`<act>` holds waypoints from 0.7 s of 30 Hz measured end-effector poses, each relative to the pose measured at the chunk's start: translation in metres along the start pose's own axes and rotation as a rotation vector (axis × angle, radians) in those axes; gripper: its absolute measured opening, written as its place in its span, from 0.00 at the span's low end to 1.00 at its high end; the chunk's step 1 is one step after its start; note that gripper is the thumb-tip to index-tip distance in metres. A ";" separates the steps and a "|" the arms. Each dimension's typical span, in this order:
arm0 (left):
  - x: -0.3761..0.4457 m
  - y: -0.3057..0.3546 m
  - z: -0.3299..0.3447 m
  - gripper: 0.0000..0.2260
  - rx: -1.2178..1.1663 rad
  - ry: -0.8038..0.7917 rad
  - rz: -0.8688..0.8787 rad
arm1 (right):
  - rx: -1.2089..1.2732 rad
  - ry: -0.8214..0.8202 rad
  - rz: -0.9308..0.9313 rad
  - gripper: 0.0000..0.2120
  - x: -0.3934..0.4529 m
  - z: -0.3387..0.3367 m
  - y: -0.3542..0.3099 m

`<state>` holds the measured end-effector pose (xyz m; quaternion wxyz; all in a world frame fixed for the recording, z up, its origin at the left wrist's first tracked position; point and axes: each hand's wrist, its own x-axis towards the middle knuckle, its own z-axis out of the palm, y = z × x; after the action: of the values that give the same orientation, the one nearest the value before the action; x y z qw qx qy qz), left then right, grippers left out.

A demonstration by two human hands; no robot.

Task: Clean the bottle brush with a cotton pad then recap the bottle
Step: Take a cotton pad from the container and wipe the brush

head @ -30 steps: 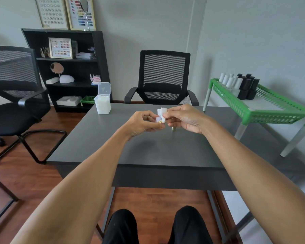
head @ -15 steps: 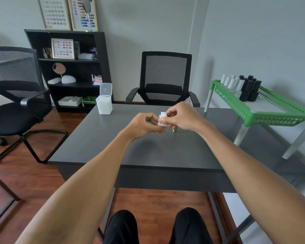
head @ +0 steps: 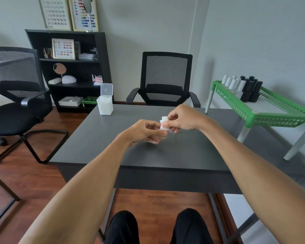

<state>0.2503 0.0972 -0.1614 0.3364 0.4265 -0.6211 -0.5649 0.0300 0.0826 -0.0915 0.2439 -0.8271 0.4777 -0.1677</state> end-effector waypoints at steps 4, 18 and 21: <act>0.004 -0.002 0.004 0.21 0.019 0.026 0.025 | 0.003 0.033 0.060 0.13 0.000 0.003 -0.002; 0.011 0.000 -0.001 0.15 0.091 0.134 0.083 | 0.335 0.074 0.038 0.09 -0.001 0.003 0.001; 0.010 0.002 -0.003 0.15 0.079 0.125 0.084 | 0.355 0.018 0.018 0.07 -0.003 0.002 0.003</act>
<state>0.2489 0.0870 -0.1596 0.3806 0.4475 -0.6380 -0.4978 0.0270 0.0846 -0.0949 0.3835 -0.7651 0.4503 -0.2545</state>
